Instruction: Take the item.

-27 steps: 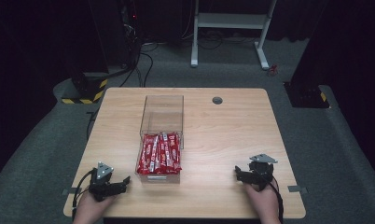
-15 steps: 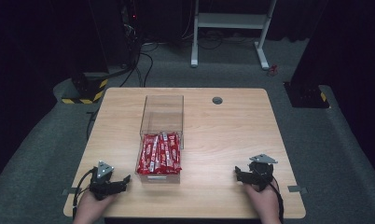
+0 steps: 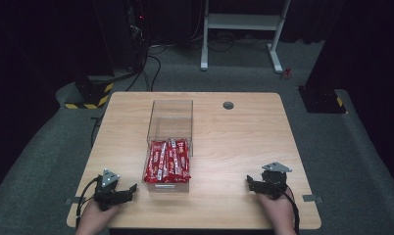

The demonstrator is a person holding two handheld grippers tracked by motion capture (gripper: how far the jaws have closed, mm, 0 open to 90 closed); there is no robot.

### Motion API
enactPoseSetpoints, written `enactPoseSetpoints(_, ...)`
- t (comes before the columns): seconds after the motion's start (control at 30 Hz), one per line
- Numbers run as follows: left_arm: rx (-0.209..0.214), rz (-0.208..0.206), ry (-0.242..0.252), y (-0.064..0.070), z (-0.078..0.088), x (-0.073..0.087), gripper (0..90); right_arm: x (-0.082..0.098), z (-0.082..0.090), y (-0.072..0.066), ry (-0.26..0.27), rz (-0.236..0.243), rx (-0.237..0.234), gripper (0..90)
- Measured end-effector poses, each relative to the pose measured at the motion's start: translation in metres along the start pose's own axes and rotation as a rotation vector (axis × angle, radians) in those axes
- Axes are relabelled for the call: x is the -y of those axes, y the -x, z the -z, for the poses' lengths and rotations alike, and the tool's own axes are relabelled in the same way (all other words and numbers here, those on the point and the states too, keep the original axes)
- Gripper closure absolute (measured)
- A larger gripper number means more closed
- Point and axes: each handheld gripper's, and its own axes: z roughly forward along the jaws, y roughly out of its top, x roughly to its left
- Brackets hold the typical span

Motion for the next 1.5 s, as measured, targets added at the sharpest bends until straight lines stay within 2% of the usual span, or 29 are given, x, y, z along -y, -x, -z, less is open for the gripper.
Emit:
enactPoseSetpoints(0.37,0.003,0.003,0.0,0.0,0.0,0.0,14.2,-0.001,0.003,-0.002,0.006,0.003,-0.019,16.1)
enactPoseSetpoints(0.83,0.013,-0.006,-0.003,0.0,0.002,0.001,14.2,-0.009,0.011,-0.018,0.075,0.045,-0.059,18.1)
enactPoseSetpoints(1.5,0.016,-0.012,-0.001,0.001,0.002,0.002,14.2,-0.012,0.011,-0.037,0.08,0.086,-0.105,21.4)
